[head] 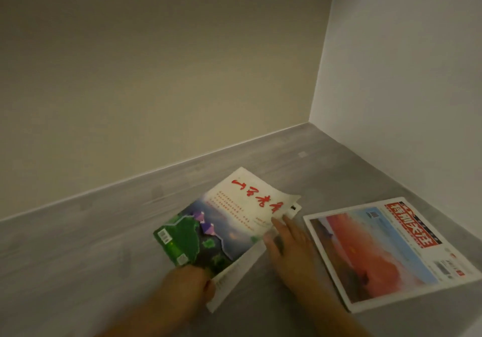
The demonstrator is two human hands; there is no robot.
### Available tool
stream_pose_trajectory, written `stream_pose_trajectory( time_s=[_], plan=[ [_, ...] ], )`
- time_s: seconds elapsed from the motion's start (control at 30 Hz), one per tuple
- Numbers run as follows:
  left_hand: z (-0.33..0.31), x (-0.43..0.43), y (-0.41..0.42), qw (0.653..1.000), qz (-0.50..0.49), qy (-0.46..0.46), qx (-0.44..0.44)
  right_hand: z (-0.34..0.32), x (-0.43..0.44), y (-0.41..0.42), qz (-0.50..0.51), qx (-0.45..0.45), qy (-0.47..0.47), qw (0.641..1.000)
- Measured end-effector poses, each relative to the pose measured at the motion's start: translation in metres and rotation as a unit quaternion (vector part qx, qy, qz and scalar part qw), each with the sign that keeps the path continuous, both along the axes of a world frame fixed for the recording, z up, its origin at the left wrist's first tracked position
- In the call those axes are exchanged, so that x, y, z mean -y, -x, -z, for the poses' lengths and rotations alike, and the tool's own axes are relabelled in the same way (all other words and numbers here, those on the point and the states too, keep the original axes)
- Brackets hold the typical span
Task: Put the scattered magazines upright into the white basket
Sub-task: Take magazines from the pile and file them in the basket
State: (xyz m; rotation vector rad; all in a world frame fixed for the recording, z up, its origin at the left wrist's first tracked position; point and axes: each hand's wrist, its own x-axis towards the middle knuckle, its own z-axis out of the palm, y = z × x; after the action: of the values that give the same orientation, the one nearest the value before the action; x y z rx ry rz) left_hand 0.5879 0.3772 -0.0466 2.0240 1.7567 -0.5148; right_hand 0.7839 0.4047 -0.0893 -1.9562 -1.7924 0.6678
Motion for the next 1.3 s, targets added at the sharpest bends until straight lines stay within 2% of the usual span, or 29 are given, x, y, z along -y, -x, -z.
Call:
stream_pose_trajectory(
  time_s=[0.07,0.1,0.17,0.23,0.3,0.33,0.43,0.57,0.73,0.8,0.93,1.07,1.1,1.2,1.3],
  plan=[
    [0.004,0.021,0.008,1.0,-0.008,0.023,-0.005,0.005,0.006,0.021,0.007,-0.054,0.016,0.998],
    [0.006,0.027,0.011,1.0,-0.007,0.012,0.007,0.009,0.009,0.027,-0.002,-0.046,0.024,0.999],
    [0.008,0.029,0.018,0.996,-0.032,-0.04,0.079,0.019,0.014,0.033,-0.037,0.028,0.042,0.998],
    [0.01,0.018,0.029,0.976,-0.096,-0.124,0.152,0.024,0.015,0.034,-0.045,0.061,0.044,0.996],
    [0.018,-0.002,0.048,0.955,-0.155,-0.209,0.143,0.025,0.015,0.034,-0.046,0.072,0.042,0.995],
    [0.023,-0.011,0.059,0.949,-0.192,-0.219,0.123,0.026,0.014,0.034,-0.046,0.082,0.042,0.995],
    [0.032,-0.032,0.089,0.931,-0.308,-0.169,0.103,0.029,0.013,0.037,-0.04,0.104,0.041,0.993],
    [0.035,-0.045,0.094,0.935,-0.296,-0.145,0.127,0.034,0.011,0.037,-0.042,0.113,0.029,0.992],
    [0.025,-0.039,0.106,0.928,-0.332,-0.043,0.162,0.033,0.011,0.034,-0.051,0.095,0.036,0.994],
    [0.023,-0.033,0.102,0.931,-0.321,-0.045,0.169,0.031,0.01,0.033,-0.045,0.084,0.041,0.995],
    [0.017,-0.006,0.085,0.916,-0.298,-0.16,0.216,0.018,0.007,0.041,-0.001,-0.003,0.044,0.999],
    [0.007,0.036,0.09,0.875,-0.248,-0.246,0.335,0.0,0.006,0.064,0.085,-0.134,0.039,0.987],
    [0.002,0.046,0.096,0.862,-0.248,-0.263,0.355,-0.006,0.006,0.074,0.083,-0.2,0.054,0.975],
    [-0.012,0.073,0.123,0.82,-0.261,-0.321,0.395,-0.023,0.004,0.109,0.055,-0.407,0.089,0.907],
    [-0.027,0.1,0.16,0.785,-0.277,-0.378,0.405,-0.045,0.012,0.157,0.013,-0.497,0.125,0.858]
  ],
)
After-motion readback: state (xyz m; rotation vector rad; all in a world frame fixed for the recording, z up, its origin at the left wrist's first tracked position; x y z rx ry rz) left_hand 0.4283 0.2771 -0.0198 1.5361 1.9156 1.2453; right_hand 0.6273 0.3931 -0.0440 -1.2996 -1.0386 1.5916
